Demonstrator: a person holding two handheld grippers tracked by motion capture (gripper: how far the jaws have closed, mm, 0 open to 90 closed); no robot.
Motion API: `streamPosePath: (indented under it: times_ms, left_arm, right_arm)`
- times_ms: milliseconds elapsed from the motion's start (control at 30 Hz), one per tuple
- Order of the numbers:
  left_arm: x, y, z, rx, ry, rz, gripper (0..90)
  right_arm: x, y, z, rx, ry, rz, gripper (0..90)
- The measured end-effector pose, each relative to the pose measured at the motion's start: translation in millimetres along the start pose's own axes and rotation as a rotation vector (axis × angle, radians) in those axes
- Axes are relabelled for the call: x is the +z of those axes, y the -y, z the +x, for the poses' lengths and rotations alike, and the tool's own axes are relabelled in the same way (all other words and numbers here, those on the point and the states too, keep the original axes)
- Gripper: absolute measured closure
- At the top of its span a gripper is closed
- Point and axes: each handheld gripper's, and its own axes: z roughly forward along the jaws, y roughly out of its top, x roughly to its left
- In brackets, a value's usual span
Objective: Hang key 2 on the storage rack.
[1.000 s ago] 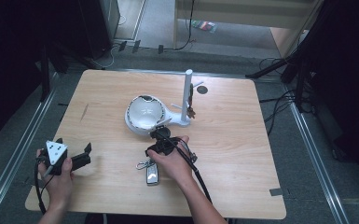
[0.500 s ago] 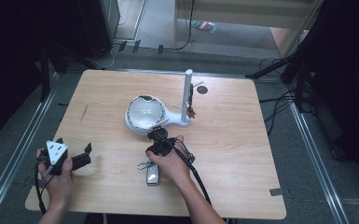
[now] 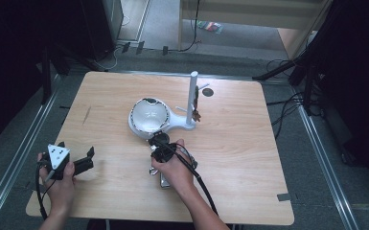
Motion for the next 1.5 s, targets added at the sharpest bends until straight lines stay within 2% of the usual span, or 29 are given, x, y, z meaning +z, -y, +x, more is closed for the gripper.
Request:
streamPosePath:
  times_ms: [200, 467, 667, 933, 1100, 1500]
  left_arm:
    - [0.3, 0.0, -0.5, 0.002, 0.0, -0.001, 0.5]
    - [0.5, -0.3, -0.7, 0.005, -0.002, 0.002, 0.5]
    - [0.5, -0.2, -1.2, 0.006, -0.006, -0.002, 0.5]
    - [0.3, -0.1, -1.6, 0.009, -0.008, -0.001, 0.5]
    - [0.2, -0.3, -1.7, 0.013, -0.009, 0.003, 0.5]
    - [0.4, -0.2, -1.9, 0.013, -0.011, -0.002, 0.5]
  right_arm:
    - [-10.3, 7.0, -6.0, 0.001, -0.025, -0.089, 78.4]
    - [-36.9, 16.3, -20.1, 0.028, -0.095, -0.205, 78.5]
    - [-57.9, 21.0, -26.3, 0.022, -0.124, -0.297, 78.5]
    - [-79.9, 26.1, -35.3, 0.0, -0.142, -0.38, 78.5]
    - [-91.7, 28.5, -43.2, 0.01, -0.143, -0.436, 78.5]
    - [-107.7, 31.4, -55.4, -0.005, -0.132, -0.549, 78.5]
